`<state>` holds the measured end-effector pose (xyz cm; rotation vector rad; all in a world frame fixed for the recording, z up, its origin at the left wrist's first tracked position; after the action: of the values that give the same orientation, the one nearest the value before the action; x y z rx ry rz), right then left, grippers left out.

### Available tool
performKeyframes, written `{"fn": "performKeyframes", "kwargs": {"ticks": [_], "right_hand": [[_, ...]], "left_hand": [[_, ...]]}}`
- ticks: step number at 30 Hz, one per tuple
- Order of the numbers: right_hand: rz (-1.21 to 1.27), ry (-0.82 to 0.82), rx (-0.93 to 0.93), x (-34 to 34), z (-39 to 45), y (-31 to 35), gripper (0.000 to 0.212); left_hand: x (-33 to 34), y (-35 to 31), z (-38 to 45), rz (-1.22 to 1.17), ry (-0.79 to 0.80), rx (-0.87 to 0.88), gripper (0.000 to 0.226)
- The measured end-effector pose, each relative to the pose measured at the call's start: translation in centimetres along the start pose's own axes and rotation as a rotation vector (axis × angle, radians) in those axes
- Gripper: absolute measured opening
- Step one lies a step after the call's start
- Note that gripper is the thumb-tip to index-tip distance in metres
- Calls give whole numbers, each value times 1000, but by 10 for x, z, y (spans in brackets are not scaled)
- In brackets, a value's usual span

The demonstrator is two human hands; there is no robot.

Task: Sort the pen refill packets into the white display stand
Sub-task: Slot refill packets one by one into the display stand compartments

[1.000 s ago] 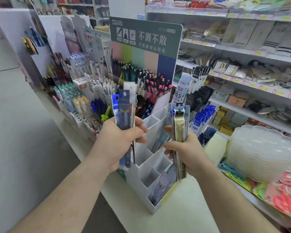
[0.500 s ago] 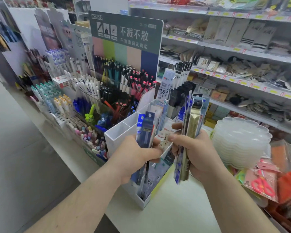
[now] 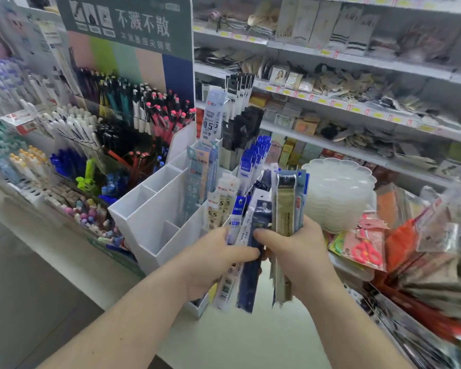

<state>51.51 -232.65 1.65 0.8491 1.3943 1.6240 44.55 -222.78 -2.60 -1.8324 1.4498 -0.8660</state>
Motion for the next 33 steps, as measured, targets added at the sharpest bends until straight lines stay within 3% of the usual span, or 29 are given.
{"fn": "performKeyframes", "kwargs": {"ticks": [2, 10, 14, 19, 25, 33], "right_hand": [[13, -45, 34, -11, 0, -7, 14], [55, -208, 94, -43, 2, -32, 7], [43, -426, 89, -83, 13, -36, 14], [-59, -624, 18, -113, 46, -37, 22], [-113, -659, 19, -105, 118, -73, 22], [-244, -471, 50, -75, 175, -118, 22]], "left_hand": [[5, 6, 5, -63, 47, -42, 21], [-9, 12, 22, -17, -180, -18, 21], [-35, 4, 17, -83, -341, 4, 16], [-45, -10, 16, -151, -388, 40, 16], [-35, -20, 25, -195, -334, 31, 11], [-47, -13, 33, -171, -340, 7, 10]]}}
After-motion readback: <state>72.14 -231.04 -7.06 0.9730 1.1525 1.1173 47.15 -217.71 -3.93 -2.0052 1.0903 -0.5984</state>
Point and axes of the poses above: each hand's wrist, its own z-axis towards the middle knuckle, its own x-axis out of the palm, y = z × x, the point moved 10 cm from there along z, towards the middle knuckle, and after that the axes turned 15 degrees about -x, right-handed, at the moved point
